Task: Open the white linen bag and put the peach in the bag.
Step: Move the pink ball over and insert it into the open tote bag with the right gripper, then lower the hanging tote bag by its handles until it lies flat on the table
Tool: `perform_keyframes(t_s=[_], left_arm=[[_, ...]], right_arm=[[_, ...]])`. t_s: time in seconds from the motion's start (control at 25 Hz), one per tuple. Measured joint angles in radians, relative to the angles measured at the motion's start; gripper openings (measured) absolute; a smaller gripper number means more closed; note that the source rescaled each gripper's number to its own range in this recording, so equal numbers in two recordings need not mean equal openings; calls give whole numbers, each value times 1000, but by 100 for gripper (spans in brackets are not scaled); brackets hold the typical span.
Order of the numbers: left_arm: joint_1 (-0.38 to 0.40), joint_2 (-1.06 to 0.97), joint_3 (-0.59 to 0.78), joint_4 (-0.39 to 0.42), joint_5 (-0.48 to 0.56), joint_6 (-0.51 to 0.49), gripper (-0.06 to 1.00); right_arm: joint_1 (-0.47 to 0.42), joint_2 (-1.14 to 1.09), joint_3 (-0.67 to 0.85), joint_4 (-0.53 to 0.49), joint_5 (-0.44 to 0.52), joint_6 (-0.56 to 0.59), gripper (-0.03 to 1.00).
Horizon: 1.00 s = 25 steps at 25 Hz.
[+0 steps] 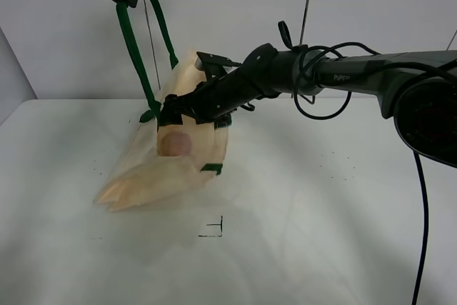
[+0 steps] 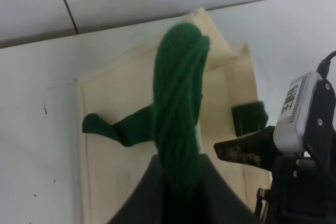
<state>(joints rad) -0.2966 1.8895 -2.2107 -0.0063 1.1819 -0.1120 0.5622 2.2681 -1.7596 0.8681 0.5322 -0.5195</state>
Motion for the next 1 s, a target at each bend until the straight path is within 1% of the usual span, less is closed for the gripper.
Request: perform_keyframes(t_s=[0.08, 0.24, 0.36, 0.44, 0.52, 0.6, 0.76, 0.84, 1.0], left_arm=[[0, 0, 0, 0, 0, 0, 0], [0, 0, 0, -1, 0, 0, 0], [0, 0, 0, -3, 0, 0, 0], [0, 0, 0, -8, 1, 0, 0], [0, 0, 0, -17, 1, 0, 0], [0, 0, 0, -22, 1, 0, 0], [0, 0, 0, -23, 1, 0, 0], [0, 0, 0, -24, 1, 0, 0], [0, 0, 0, -24, 1, 0, 0]], right_arm=[[-18, -21, 0, -91, 59, 87, 100], [-89, -69, -1, -327, 187, 305, 100], [-147, -86, -37, -506, 325, 440, 100], [-177, -86, -78, -607, 427, 480, 100], [-202, -86, -123, -676, 506, 498, 100], [-220, -88, -163, -725, 550, 514, 100], [-264, -89, -183, -781, 591, 535, 100], [-299, -89, -183, -807, 615, 537, 100], [-402, -89, -183, -840, 650, 539, 100]])
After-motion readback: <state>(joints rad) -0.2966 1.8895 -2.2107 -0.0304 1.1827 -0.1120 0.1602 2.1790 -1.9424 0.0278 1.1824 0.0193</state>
